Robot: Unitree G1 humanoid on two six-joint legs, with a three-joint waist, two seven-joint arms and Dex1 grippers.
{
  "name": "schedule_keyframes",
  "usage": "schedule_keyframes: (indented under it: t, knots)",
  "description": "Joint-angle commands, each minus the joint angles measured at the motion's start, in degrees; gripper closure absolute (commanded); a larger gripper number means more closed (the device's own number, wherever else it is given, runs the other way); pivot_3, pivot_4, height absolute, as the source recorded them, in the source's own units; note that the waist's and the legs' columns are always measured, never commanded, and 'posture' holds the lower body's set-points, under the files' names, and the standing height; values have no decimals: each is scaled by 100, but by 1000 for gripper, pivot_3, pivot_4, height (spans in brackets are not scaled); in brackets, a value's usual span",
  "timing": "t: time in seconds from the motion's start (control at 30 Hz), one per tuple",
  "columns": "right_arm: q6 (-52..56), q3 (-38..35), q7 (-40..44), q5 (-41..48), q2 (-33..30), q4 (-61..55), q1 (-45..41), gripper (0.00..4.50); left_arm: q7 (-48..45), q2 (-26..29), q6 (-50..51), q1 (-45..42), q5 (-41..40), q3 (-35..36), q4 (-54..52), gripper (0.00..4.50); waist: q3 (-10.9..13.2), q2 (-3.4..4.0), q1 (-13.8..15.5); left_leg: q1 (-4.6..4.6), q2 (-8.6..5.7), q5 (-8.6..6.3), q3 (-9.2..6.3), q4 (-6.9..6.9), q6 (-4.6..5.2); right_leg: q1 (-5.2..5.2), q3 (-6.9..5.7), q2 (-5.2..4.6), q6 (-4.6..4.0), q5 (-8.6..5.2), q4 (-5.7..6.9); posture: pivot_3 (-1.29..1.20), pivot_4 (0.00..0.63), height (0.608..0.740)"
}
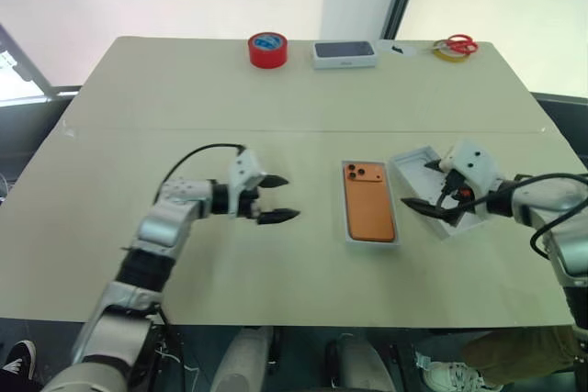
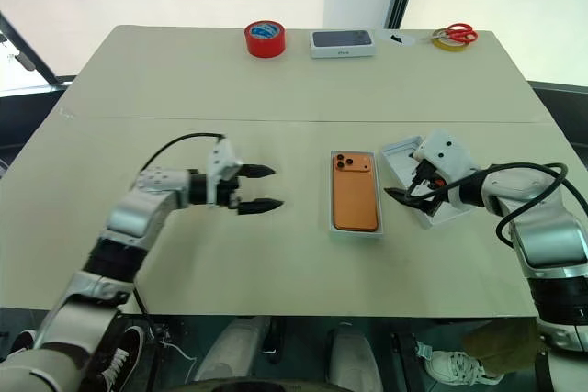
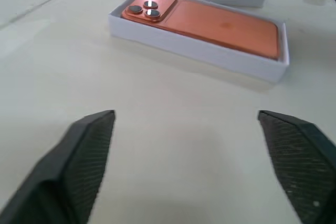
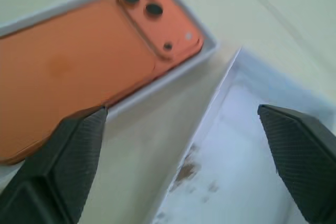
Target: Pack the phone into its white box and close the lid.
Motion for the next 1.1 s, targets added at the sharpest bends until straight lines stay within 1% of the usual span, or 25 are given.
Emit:
schedule_keyframes:
  t: [0.03,0.1,0.13,0.27,0.37,0.5,0.7,0.87,0.9,0.93,0.97,1.03,1.1]
  knots:
    - [1337,-325,-339,349,-88,-630,-159,0,-347,120,-323,101,-516,386,-330,36,0,1,14,-1,0,0,0,1,0,0,0,-1,-3,-1,0,0,150,738]
    - [2077,-345,-527,507,-43,-744,-316,0,-441,190,-648,220,-557,501,-374,36,0,1,-3,-4,-1,0,1,2,2,-2,0,-3,-25,-7,-1,0,150,738]
    - [2266,-234,-596,490,-129,-791,-347,0,-517,228,-819,304,-584,537,-418,36,0,1,-4,-4,-1,-1,2,3,2,-2,1,-3,-27,-6,-2,0,150,738]
    - [2817,229,-795,439,-468,-772,-544,0,-710,349,-979,550,-726,590,-617,36,-1,4,-13,-4,0,-1,3,-2,2,-8,2,-3,-28,-7,-2,0,150,738]
    - [3148,341,-814,626,-491,-735,-778,0,-738,425,-1174,699,-772,653,-703,36,-1,5,-50,-8,0,0,3,-4,3,-14,2,-3,-28,-7,-2,0,150,738]
    - [3853,512,-960,817,-329,-642,-1222,0,-909,629,-1207,920,-927,723,-840,36,-1,7,-158,-11,0,1,3,-2,4,-14,2,-3,-26,-6,-1,0,150,738]
    - [4061,869,-1090,929,-379,-444,-1516,0,-955,790,-1237,1161,-995,719,-1023,36,-1,7,-209,-10,0,1,4,-3,4,-15,3,-2,-26,-6,0,0,150,738]
    - [4056,983,-1330,932,-23,-181,-1701,0,-791,752,-1148,1270,-1033,712,-1217,36,-1,7,-218,-10,0,1,4,-1,5,-14,4,-2,-21,-3,1,0,150,738]
    - [4046,1015,-1343,948,-5,-192,-1696,393,-762,739,-1123,1289,-1039,701,-1267,0,-1,7,-219,-10,0,1,4,-1,5,-17,3,-2,-21,-3,4,0,150,738]
    - [4068,1037,-1382,942,13,-188,-1684,515,-738,729,-1115,1306,-1033,687,-1307,0,-1,8,-220,-10,0,1,4,-1,5,-17,3,-2,-13,2,6,0,150,738]
    - [4131,1013,-1429,942,69,-157,-1679,905,-715,719,-1110,1320,-1028,673,-1340,0,-1,8,-219,-10,0,1,4,-2,5,-18,3,-2,-9,4,6,0,150,738]
    - [4038,1080,-1496,890,61,-128,-1657,1759,-665,701,-1098,1328,-1018,652,-1374,0,-1,8,-225,-10,0,1,4,-2,5,-18,3,-2,-7,5,6,0,150,738]
    - [4025,1073,-1593,850,92,-72,-1656,2790,-621,687,-1086,1325,-1013,633,-1401,0,-1,8,-230,-10,0,2,4,-2,6,-18,3,-1,-7,5,6,0,150,738]
